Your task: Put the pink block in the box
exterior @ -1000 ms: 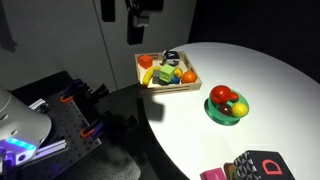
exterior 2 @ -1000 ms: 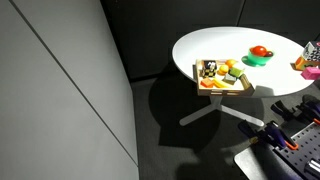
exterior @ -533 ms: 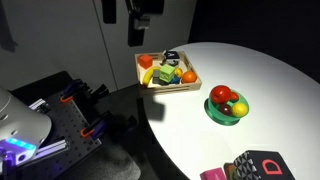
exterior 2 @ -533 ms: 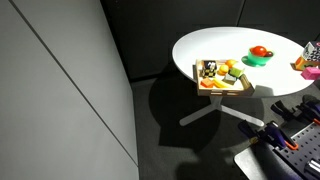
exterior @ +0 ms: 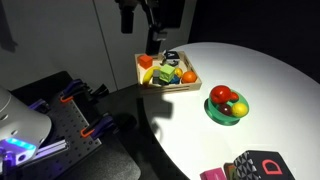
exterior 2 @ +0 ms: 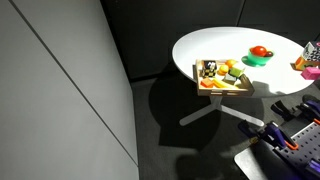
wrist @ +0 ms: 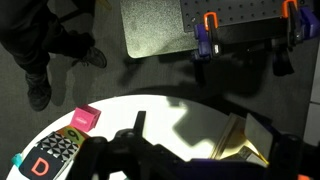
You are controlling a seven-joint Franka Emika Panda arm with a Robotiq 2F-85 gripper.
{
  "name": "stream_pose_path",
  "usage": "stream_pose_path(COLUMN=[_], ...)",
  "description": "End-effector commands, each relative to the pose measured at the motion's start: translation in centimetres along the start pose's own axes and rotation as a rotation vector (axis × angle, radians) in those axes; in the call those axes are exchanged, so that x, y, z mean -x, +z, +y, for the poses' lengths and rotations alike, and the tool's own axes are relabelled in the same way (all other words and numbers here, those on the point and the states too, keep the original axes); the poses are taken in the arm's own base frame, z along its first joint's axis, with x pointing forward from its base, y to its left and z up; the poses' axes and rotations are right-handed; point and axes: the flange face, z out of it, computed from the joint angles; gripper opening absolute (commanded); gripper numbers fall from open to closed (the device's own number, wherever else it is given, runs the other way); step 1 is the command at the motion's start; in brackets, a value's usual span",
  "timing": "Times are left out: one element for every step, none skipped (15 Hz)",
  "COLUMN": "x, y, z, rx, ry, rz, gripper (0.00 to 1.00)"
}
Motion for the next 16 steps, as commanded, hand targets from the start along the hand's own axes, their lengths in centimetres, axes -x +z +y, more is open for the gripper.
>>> stream_pose_path(x=[-2.2, -2.6, -2.9, -3.2, -3.5, -3.8, -4.1, -4.3, -4.6, -4.8, -5.0, -5.1, -5.2, -5.3, -5.4, -5.5], y=[0.2, 0.5, 0.7, 1.0, 1.2, 1.4, 1.5, 1.8, 2.0, 2.3, 2.6, 3.0, 3.3, 3.6, 3.9, 4.2], z=[0.3, 0.4, 0.5, 0.6, 0.8, 0.9, 1.0, 1.2, 1.3, 1.6, 1.8, 2.0, 2.3, 2.6, 3.0, 3.3], rx=[0.000, 0.002, 0.004, 0.005, 0.006, 0.008, 0.011, 0.015, 0.019, 0.025, 0.032, 0.036, 0.040, 0.043, 0.044, 0.044], ry=[0.028, 0.028, 0.029, 0.028, 0.029, 0.029, 0.030, 0.032, 0.032, 0.034, 0.037, 0.036, 0.038, 0.038, 0.039, 0.042], rz=[-0.020, -0.032, -0.042, -0.053, -0.063, -0.073, -0.082, -0.095, -0.104, -0.115, -0.127, -0.136, -0.146, -0.155, -0.161, -0.165], gripper=[1.00, 1.00, 1.00, 1.00, 1.00, 1.00, 1.00, 1.00, 1.00, 1.00, 1.00, 1.00, 1.00, 1.00, 1.00, 1.00])
